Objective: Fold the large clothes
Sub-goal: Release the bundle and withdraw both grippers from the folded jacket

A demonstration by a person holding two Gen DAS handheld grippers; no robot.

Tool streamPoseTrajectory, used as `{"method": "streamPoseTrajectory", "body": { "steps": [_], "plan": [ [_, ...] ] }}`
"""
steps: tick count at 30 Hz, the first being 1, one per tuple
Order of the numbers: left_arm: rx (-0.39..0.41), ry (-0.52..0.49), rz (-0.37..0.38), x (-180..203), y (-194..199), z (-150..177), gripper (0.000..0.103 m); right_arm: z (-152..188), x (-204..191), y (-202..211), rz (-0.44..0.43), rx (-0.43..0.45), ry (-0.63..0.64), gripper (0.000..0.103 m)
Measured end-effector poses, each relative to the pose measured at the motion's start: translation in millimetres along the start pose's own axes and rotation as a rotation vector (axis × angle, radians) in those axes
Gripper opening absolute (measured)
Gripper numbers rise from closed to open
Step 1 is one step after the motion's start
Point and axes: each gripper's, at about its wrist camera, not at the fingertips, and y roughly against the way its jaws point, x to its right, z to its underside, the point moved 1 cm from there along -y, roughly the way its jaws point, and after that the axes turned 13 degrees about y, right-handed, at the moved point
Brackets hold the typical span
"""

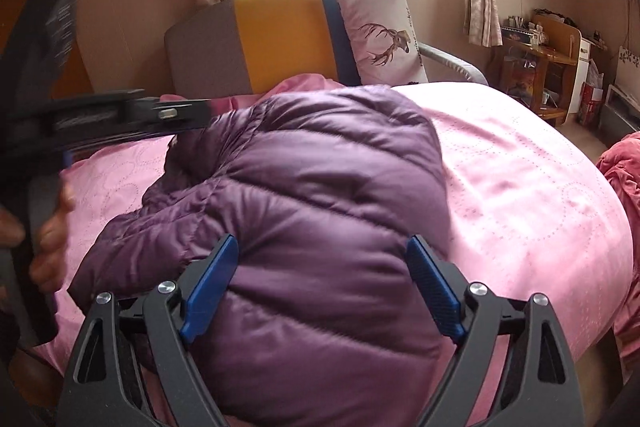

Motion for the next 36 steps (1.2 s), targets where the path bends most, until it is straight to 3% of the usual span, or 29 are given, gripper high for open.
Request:
{"method": "streamPoseTrajectory", "body": {
  "steps": [3,5,7,12,14,17,23,36],
  "plan": [
    [-0.086,0.074,-0.058,-20,-43,7,0.039,14,-15,-11,0.05,-0.01,0.067,0.086],
    [-0.108,0.159,-0.035,-42,-54,13,0.041,20,-28,-21,0.083,-0.005,0.13,0.086],
    [-0.098,0.194,-0.018,-58,-58,20,0.042,25,-38,-29,0.102,0.005,0.172,0.087],
    [-0.025,0.153,-0.06,-70,-70,37,0.044,32,-51,-47,0.128,0.016,0.197,0.087],
    [-0.019,0.174,-0.056,-73,-64,38,0.044,31,-49,-45,0.115,0.002,0.185,0.087],
    [0.015,0.119,-0.106,-59,-48,40,0.044,25,-41,-41,0.092,-0.024,0.173,0.087],
    [0.095,0.095,-0.148,-44,-10,46,0.065,34,-34,-15,0.066,-0.036,0.133,0.091],
    [0.152,0.09,-0.18,-43,24,70,0.065,31,-35,27,0.084,-0.012,0.076,0.091]
  ]
}}
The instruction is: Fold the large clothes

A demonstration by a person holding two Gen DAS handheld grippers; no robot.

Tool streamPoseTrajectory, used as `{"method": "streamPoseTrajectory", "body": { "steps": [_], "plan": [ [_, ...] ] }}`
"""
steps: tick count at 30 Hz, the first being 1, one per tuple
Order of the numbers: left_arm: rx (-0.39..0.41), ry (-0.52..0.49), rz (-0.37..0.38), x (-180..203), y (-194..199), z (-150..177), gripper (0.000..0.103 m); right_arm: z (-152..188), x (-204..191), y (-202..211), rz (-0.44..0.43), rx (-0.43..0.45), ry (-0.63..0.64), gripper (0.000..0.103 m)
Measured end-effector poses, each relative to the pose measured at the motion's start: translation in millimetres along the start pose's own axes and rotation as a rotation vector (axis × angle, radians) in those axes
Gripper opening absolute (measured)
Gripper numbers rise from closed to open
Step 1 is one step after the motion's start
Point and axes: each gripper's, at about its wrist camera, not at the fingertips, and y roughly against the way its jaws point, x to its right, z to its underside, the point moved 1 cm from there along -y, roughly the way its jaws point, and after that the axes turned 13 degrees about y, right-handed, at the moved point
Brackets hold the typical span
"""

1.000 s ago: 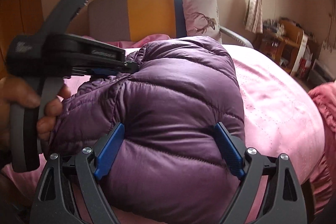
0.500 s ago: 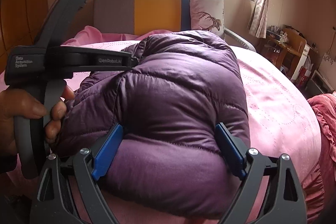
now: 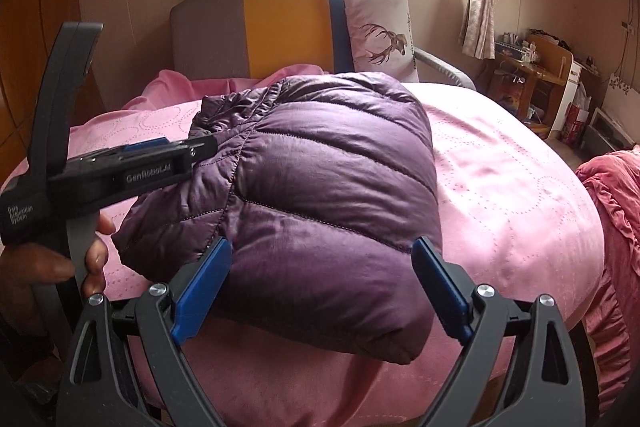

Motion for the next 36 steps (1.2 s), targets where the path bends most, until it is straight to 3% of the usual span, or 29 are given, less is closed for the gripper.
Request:
{"method": "streamPoseTrajectory", "body": {
  "steps": [7,10,15,18,22,26,29,36],
  "plan": [
    [0.014,-0.021,-0.019,3,6,11,0.065,5,-5,1,0.023,-0.029,-0.016,0.091],
    [-0.019,-0.016,-0.023,0,-1,15,0.065,14,-7,-12,0.021,-0.097,-0.022,0.09],
    [-0.037,0.022,-0.019,-9,-5,21,0.065,11,-4,-5,0.019,-0.104,-0.044,0.091],
    [-0.004,0.052,-0.029,-16,8,19,0.075,5,6,8,0.036,-0.076,-0.104,0.096],
    [0.024,0.091,-0.044,-25,28,20,0.079,-5,12,26,0.111,-0.016,-0.153,0.101],
    [0.057,0.093,-0.067,-28,47,24,0.084,-9,13,34,0.169,-0.011,-0.2,0.101],
    [0.089,0.085,-0.078,-26,63,31,0.091,-13,9,40,0.207,-0.009,-0.195,0.101],
    [0.12,0.067,-0.106,-20,87,47,0.099,-14,-9,56,0.277,0.016,-0.146,0.101]
  ]
}}
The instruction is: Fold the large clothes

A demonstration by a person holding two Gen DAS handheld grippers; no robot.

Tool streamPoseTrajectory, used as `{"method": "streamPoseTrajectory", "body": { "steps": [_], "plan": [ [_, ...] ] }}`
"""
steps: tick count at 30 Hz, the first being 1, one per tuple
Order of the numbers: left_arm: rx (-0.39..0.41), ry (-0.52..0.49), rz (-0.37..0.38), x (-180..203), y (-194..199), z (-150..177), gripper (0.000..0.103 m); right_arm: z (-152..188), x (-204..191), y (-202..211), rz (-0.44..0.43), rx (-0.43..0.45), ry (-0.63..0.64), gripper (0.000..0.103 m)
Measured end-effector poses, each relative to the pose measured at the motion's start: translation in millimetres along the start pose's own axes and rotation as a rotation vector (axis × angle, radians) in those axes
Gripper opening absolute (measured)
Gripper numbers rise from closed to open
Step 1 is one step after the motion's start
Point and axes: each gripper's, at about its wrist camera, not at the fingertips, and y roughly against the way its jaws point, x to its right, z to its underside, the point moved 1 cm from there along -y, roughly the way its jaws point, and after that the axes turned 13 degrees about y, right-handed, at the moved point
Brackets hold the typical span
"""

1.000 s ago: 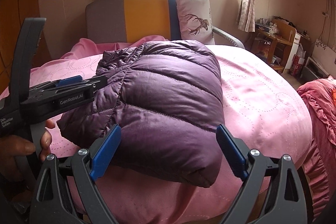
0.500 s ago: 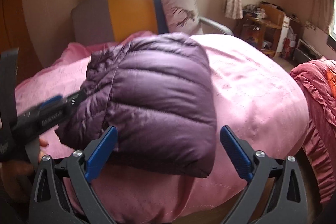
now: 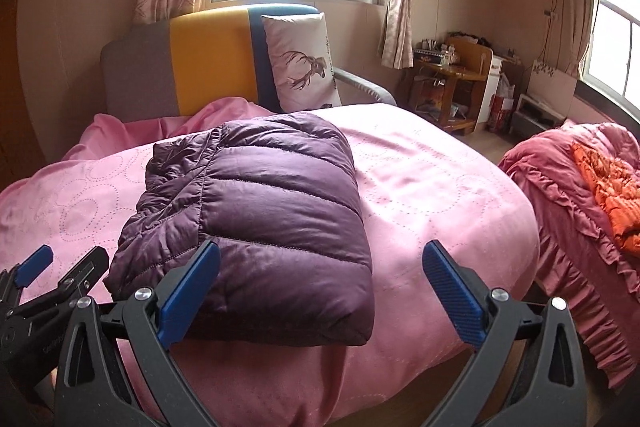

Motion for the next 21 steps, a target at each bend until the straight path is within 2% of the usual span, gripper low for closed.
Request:
{"method": "streamPoseTrajectory", "body": {
  "steps": [10,15,21],
  "plan": [
    [0.011,0.01,-0.004,4,18,4,0.099,13,-12,6,0.049,0.028,0.053,0.101],
    [0.016,-0.035,-0.051,13,18,9,0.099,17,-4,1,0.04,0.013,0.007,0.101],
    [0.011,-0.037,-0.054,15,16,12,0.099,19,2,0,0.02,0.005,-0.035,0.101]
  ]
}}
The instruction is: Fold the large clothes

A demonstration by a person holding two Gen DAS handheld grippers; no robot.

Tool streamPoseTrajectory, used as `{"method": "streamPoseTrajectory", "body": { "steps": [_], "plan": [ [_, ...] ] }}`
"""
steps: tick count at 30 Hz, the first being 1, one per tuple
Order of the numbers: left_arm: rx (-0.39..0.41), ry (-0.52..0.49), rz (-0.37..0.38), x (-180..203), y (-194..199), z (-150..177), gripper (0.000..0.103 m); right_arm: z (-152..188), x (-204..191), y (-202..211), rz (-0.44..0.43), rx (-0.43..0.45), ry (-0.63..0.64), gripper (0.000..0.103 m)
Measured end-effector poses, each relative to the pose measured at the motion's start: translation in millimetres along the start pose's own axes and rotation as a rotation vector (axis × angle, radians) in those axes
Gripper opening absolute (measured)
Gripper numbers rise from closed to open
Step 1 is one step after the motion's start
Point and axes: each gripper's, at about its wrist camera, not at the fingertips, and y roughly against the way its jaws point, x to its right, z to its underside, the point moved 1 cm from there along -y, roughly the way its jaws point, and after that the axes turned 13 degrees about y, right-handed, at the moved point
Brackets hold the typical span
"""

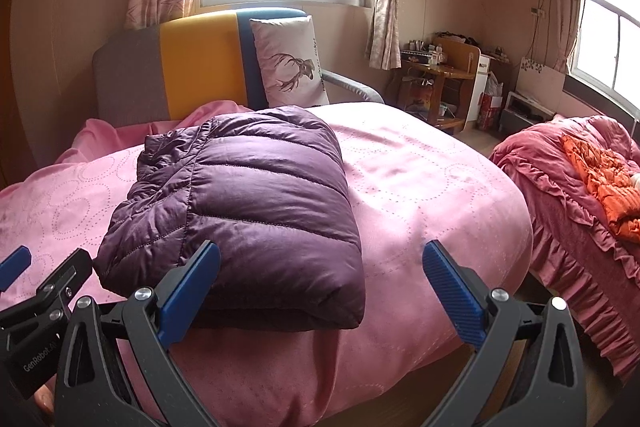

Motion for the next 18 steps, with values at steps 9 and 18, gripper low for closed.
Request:
{"method": "streamPoseTrajectory", "body": {
  "steps": [9,18],
  "plan": [
    [0.005,-0.001,-0.03,-2.3,-0.3,2.3,0.099,1.5,-6.3,-2.8,-0.021,-0.015,0.009,0.101],
    [0.001,0.015,-0.03,-6.5,-0.3,2.6,0.099,2.2,-9.2,-5.5,-0.04,-0.025,0.012,0.101]
  ]
}}
